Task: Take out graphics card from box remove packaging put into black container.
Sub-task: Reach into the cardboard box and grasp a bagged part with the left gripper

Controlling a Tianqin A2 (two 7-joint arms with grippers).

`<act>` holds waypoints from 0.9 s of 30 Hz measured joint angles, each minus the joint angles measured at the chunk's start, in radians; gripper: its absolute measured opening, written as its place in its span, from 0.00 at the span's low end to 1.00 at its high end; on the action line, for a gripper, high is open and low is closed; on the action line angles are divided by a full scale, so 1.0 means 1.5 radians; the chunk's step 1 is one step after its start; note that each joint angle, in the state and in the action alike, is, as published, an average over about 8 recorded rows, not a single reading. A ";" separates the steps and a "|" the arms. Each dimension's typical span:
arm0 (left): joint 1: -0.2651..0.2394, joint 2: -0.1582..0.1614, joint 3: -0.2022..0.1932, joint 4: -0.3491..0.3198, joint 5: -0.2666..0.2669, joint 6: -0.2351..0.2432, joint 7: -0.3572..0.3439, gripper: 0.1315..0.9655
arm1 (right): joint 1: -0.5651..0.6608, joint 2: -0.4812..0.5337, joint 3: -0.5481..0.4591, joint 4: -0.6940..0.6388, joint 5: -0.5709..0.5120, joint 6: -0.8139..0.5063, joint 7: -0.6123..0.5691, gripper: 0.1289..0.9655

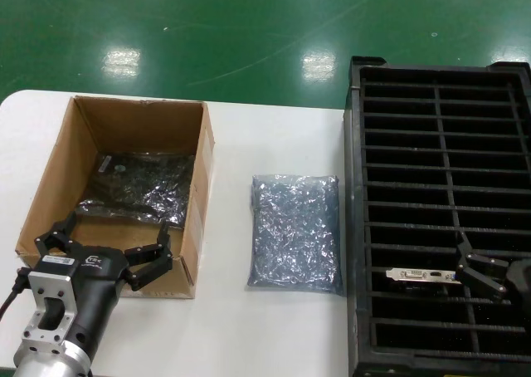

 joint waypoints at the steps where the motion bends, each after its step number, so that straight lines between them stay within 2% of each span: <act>1: 0.000 0.000 0.000 0.000 0.000 0.000 0.000 1.00 | 0.000 0.000 0.000 0.000 0.000 0.000 0.000 1.00; 13: 0.000 0.000 0.000 0.000 0.001 0.000 0.001 1.00 | 0.000 0.000 0.000 0.000 0.000 0.000 0.000 1.00; 18: -0.004 -0.012 0.000 -0.003 0.013 0.000 0.013 1.00 | 0.000 0.000 0.000 0.000 0.000 0.000 0.000 1.00; 22: -0.024 -0.053 0.004 -0.004 0.032 0.015 0.025 1.00 | 0.000 0.000 0.000 0.000 0.000 0.000 0.000 1.00; 24: -0.046 -0.086 0.009 0.000 0.041 0.038 0.032 1.00 | 0.000 0.000 0.000 0.000 0.000 0.000 0.000 1.00; 27: -0.095 -0.144 0.023 0.015 0.058 0.093 0.053 1.00 | 0.000 0.000 0.000 0.000 0.000 0.000 0.000 1.00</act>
